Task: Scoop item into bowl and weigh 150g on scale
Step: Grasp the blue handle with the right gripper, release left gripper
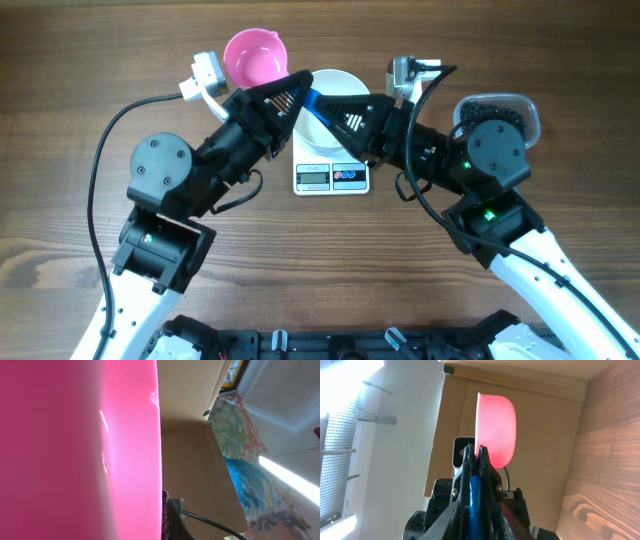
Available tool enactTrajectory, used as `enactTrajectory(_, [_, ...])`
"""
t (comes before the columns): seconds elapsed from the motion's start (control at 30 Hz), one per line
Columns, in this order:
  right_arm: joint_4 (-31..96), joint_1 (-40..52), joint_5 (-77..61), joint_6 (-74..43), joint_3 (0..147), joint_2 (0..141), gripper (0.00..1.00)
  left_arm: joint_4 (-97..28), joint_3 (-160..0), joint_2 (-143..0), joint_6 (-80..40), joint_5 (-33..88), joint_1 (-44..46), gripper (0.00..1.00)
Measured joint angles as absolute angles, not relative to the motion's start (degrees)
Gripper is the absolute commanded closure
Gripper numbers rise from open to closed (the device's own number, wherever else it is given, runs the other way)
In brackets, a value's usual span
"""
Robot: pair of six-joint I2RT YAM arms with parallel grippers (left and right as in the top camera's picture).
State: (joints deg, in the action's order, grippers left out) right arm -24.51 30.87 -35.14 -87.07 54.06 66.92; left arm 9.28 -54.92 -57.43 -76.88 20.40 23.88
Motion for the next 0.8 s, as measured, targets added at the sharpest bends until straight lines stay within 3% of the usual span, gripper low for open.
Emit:
enactTrajectory(0.1, [-24.5,30.9,-36.0,-87.2,54.1,66.9,0.82,9.3,-54.9,-57.4,-76.9,20.4,23.9,0.96])
enactTrajectory(0.2, [-24.5,30.9,-36.0,-87.3,54.1,66.9,0.95,9.3,-54.9,-57.4,-76.9,20.4,23.9,0.89])
enactTrajectory(0.33, [-24.2,30.9,-36.2,-87.4,54.1,67.0,0.96,9.3,-54.9,-57.4,-77.1,20.4,23.9,0.86])
enactTrajectory(0.37, [-24.1,30.9,-36.2,-87.4,54.1,67.0,0.96,9.3,-54.9,-57.4,-77.1,20.4,23.9,0.81])
enactTrajectory(0.4, [-24.1,30.9,-36.2,-87.4,54.1,67.0,0.96,9.3,-54.9,-57.4,-77.1,20.4,23.9,0.38])
enactTrajectory(0.47, [-24.1,30.9,-35.9,-86.7,54.1,67.0,0.95,9.3,-54.9,-57.4,-77.0,20.4,23.9,0.05])
enactTrajectory(0.5, [-23.7,30.9,-35.5,-85.6,54.1,67.0,0.95,9.2,-54.9,-57.4,-77.0,20.4,23.9,0.00])
enactTrajectory(0.7, [-14.1,23.4,-32.9,-78.7,54.2,66.9,0.95,1.1,-55.1,-57.4,-71.1,21.5,23.9,0.00])
enactTrajectory(0.8, [-0.4,16.9,-32.3,-73.0,55.7,65.8,0.95,-8.2,-55.2,-57.4,-63.9,22.0,23.9,0.00])
